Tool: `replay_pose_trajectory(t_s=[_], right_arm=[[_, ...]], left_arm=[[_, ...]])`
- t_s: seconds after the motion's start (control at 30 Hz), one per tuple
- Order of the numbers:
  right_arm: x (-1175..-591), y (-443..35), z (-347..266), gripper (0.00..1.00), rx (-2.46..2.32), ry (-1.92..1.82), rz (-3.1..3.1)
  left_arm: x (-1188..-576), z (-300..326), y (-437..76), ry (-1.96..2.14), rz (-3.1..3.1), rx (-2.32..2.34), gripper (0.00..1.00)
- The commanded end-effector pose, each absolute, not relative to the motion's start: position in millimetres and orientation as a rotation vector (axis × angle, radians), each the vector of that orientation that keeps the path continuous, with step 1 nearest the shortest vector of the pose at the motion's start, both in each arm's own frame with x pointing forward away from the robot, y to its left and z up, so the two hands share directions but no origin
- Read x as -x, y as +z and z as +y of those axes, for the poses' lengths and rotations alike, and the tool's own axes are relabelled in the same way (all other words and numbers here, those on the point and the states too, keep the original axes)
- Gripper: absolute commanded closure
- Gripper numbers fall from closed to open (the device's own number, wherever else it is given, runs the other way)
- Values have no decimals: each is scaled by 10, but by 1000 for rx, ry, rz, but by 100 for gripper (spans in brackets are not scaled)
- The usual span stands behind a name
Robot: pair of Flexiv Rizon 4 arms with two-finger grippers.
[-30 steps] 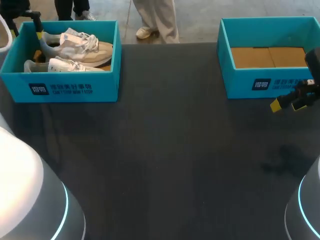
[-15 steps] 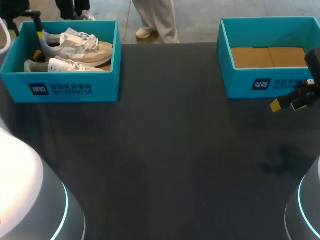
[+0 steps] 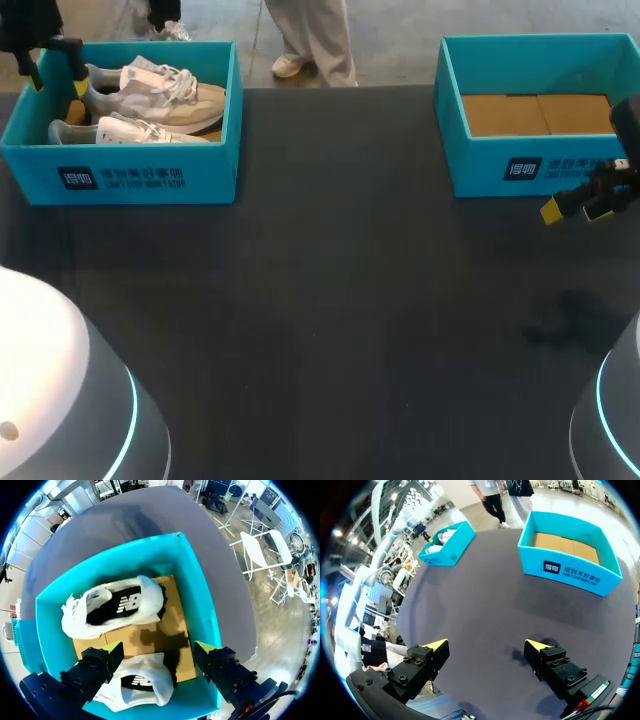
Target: Take the shoe out of the shoebox, open the shoe tongue, remove and reinsert the insole, then place the shoe into the shoebox
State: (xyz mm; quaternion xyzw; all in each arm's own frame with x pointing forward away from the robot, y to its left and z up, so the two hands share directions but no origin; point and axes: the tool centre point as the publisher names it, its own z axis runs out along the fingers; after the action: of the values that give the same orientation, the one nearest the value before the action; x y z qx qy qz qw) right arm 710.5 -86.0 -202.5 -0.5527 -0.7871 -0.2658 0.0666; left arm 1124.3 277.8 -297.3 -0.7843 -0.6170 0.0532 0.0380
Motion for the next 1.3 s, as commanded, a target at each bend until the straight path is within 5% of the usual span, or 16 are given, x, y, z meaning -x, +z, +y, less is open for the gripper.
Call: replay_pose_trajectory(t_s=[0.03,0.4,1.3], right_arm=[[-7108,-2033,-854,0,1668,-799,-2373],[-7108,-2033,-854,0,1668,-799,-2373],[-7108,-2033,-854,0,1668,-799,-2373]], left_arm=[[-10802,2771,-2940,-67,-1983,2507,12],[-10544,2757,-2973,-103,-1974,2535,42],[-10609,2847,-3265,-72,-2032,2454,40]])
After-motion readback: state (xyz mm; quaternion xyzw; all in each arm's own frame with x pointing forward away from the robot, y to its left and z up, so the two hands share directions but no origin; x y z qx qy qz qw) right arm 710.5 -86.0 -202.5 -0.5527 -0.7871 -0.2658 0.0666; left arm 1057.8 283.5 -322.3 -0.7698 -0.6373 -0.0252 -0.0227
